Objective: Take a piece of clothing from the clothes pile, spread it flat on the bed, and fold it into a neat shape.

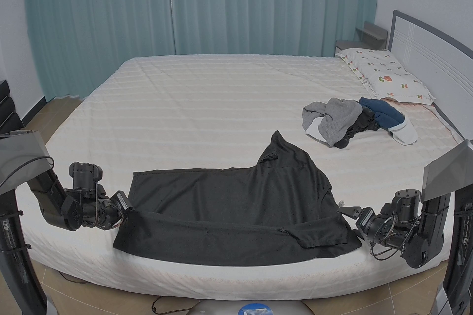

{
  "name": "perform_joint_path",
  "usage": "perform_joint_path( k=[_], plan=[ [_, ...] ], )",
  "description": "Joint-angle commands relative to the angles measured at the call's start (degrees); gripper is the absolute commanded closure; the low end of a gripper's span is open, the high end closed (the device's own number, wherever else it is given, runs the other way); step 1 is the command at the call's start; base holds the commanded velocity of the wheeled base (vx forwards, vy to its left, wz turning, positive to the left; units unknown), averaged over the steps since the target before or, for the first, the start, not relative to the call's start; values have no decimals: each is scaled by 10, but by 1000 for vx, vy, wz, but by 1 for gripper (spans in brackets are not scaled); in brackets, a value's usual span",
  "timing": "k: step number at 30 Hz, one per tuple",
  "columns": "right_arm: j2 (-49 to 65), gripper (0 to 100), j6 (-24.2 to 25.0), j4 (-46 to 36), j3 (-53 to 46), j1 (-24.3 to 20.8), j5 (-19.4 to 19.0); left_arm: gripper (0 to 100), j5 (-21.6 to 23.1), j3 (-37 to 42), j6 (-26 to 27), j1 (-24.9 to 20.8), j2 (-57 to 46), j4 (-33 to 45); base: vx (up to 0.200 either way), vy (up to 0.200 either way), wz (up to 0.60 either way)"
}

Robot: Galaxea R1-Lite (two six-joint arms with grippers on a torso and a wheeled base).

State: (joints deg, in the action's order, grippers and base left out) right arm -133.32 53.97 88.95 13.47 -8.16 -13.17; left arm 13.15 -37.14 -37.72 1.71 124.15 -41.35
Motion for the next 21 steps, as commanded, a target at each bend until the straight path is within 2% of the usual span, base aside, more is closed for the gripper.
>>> perform_joint_path(
  k=[1, 6, 12, 21],
  plan=[
    [32, 0, -23, 7, 7, -19, 9, 100, 0, 19, 0, 0, -29, 0, 0, 0, 0],
    [55, 0, -89, -5, 34, -35, 9, 100, -1, 32, 1, 1, -35, 0, 0, 0, 0],
    [31, 0, -142, -110, 110, -43, 10, 100, 0, 34, 0, 3, -38, 1, 0, 0, 0],
    [9, 0, -199, -202, 192, -33, 12, 100, 0, 37, 1, 3, -37, 1, 0, 0, 0]
  ],
)
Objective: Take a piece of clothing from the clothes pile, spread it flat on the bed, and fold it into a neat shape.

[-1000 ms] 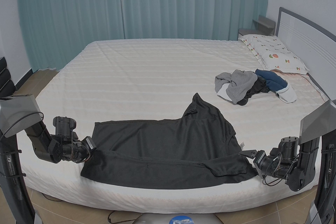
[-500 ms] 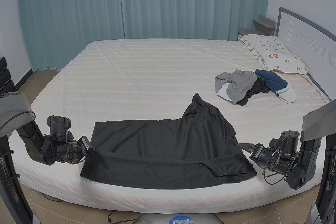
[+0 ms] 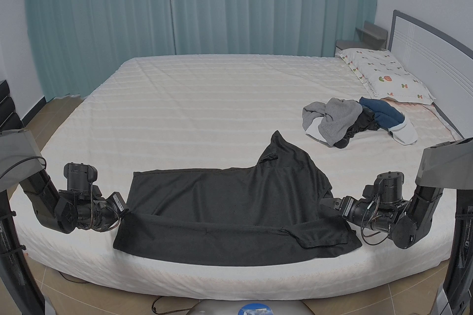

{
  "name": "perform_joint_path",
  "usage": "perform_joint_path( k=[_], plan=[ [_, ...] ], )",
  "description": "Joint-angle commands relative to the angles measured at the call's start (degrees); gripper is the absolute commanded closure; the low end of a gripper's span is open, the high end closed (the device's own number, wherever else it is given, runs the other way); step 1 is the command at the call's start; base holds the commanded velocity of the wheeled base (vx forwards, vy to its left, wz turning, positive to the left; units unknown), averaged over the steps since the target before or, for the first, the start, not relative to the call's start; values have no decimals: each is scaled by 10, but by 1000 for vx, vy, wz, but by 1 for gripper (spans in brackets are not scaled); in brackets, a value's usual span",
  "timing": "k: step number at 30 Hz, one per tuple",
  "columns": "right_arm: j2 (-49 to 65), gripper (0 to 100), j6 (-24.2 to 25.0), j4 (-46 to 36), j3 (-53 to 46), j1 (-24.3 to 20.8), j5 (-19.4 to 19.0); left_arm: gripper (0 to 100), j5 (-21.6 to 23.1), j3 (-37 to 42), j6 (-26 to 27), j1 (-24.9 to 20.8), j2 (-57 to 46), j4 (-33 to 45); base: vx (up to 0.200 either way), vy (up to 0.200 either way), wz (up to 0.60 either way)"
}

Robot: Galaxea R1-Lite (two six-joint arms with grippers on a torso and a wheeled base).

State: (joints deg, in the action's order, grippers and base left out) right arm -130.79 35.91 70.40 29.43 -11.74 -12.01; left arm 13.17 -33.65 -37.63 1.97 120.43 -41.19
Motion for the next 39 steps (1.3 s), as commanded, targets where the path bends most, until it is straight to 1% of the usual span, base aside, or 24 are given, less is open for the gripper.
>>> perform_joint_path(
  k=[1, 4, 7, 11, 19, 22, 27, 32, 39],
  plan=[
    [-18, 0, -22, -18, 34, 3, 1, 100, 0, 2, 0, 0, 0, 0, 0, 0, 0],
    [-39, 0, -52, -18, 54, 2, 1, 100, 1, 2, 0, 0, 2, 0, 0, 0, 0],
    [-49, 0, -66, -19, 70, -1, 17, 100, 1, 2, 0, 0, 2, 0, 0, 0, 0],
    [-55, 0, -66, -19, 75, -1, 21, 100, 1, 2, 0, 0, 2, 0, 0, 0, 0],
    [-33, 0, -59, 16, 64, 3, 13, 100, 1, 1, 0, 1, 3, 0, 0, 0, 0],
    [-32, 0, -59, 18, 63, -1, 8, 100, 1, 2, 0, 1, 3, 0, 0, 0, 0],
    [-66, 0, -66, 18, 66, -12, 7, 100, 1, 1, 0, 5, 4, 0, 0, 0, 0],
    [-93, 0, -72, 18, 75, -9, 8, 100, 1, 1, 0, 5, 4, 1, 0, 0, 0],
    [-92, 0, -73, 18, 79, -1, 3, 100, 1, 1, 1, 7, 4, 1, 0, 0, 0]
  ],
)
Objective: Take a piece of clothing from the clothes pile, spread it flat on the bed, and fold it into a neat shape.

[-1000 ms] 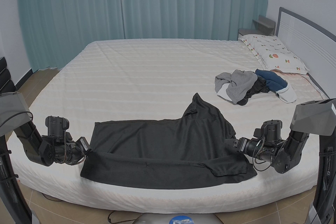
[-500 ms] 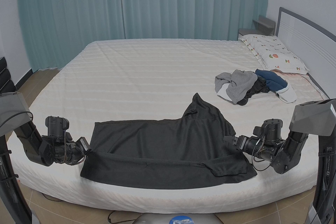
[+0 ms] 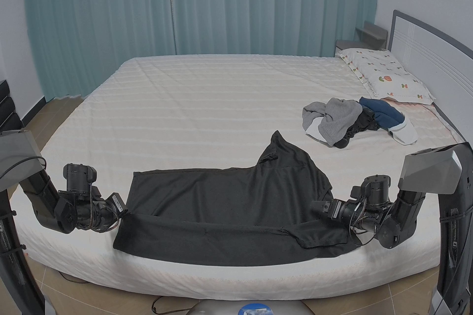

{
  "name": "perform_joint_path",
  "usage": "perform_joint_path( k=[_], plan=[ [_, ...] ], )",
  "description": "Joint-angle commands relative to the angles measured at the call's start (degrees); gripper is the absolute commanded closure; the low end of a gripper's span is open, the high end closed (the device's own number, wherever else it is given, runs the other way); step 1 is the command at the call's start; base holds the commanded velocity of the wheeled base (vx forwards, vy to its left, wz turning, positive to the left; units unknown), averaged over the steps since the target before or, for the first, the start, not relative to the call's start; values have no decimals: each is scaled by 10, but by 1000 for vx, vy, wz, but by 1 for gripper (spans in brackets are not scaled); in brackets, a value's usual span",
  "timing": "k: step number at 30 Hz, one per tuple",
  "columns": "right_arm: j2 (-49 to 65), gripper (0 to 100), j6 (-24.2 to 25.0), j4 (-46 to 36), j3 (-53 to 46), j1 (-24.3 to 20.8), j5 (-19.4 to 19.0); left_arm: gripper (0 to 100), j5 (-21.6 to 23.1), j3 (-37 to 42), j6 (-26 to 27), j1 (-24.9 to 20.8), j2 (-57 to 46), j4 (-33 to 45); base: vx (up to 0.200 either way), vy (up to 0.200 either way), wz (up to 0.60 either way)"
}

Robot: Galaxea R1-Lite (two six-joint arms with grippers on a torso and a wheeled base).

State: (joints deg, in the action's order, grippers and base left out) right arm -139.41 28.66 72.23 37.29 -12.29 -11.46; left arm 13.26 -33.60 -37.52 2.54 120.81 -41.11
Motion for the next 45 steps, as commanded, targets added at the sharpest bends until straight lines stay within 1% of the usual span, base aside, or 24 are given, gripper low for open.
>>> perform_joint_path(
  k=[1, 10, 17, 20, 23, 26, 32, 33, 38, 45],
  plan=[
    [-6, 0, 0, 0, 1, 4, -3, 100, 0, 0, 0, 1, 0, 0, 0, 0, 0],
    [-17, 0, 3, 46, -7, 10, -37, 100, 0, 0, 0, 1, 1, 0, 0, 0, 0],
    [-26, 0, 4, 49, -13, 17, -43, 100, 0, 0, 1, 1, 1, 0, 0, 0, 0],
    [-29, 0, 10, 66, -20, 21, -46, 100, 0, 0, 0, 0, 0, 0, 0, 0, 0],
    [-30, 0, 11, 85, -30, 26, -58, 100, 0, 0, 0, 1, 0, 0, 0, 0, 0],
    [-29, 0, 11, 89, -39, 35, -65, 100, 0, 0, 0, 1, 0, 0, 0, 0, 0],
    [-30, 0, 17, 103, -58, 39, -83, 100, 0, 0, 0, 0, 1, 0, 0, 0, 0],
    [-31, 100, 21, 114, -62, 39, -86, 100, 0, 0, 0, 1, 1, 0, 0, 0, 0],
    [-38, 100, 28, 143, -75, 39, -88, 100, 0, 0, 0, 0, 0, 0, 0, 0, 0],
    [-28, 100, 29, 145, -93, 46, -88, 100, 0, 2, 0, 1, -6, 1, 0, 0, 0]
  ],
)
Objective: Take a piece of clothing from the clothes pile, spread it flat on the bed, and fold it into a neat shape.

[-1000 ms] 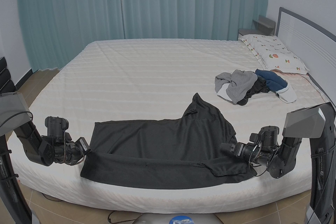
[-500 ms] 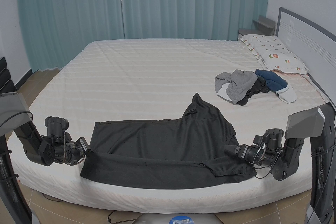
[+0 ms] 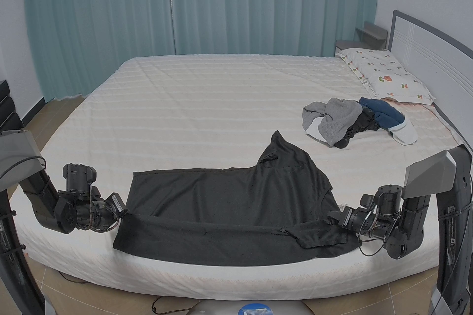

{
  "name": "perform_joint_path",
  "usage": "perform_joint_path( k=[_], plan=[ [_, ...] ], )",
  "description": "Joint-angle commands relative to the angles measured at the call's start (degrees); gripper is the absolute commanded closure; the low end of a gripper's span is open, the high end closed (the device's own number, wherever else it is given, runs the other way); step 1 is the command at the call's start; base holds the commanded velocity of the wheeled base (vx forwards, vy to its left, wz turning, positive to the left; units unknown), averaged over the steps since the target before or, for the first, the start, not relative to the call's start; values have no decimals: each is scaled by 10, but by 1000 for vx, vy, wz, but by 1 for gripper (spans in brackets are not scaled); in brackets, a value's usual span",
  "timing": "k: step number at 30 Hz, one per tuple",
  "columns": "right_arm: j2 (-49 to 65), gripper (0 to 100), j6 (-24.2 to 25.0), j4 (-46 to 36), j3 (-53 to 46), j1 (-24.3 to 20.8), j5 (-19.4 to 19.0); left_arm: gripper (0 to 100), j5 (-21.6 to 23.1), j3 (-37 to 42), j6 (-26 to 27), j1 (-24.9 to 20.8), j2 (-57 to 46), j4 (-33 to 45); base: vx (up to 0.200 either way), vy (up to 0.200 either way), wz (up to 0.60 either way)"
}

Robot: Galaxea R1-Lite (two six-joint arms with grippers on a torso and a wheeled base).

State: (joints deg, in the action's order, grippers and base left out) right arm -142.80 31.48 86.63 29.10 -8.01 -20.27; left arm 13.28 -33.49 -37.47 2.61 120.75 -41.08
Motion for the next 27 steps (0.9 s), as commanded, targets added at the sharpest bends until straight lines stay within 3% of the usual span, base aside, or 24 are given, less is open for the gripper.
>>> perform_joint_path(
  k=[1, 11, 27],
  plan=[
    [8, 100, 2, 4, -14, 4, 0, 100, 0, 1, 0, 0, -6, 0, 0, 0, 0],
    [71, 100, 39, 28, -60, 10, 1, 100, 0, 25, 8, -1, -37, -1, 0, 0, 0],
    [191, 100, 42, 29, -169, 41, -2, 100, -17, 101, 125, 0, -109, 0, 0, 0, 0]
  ],
)
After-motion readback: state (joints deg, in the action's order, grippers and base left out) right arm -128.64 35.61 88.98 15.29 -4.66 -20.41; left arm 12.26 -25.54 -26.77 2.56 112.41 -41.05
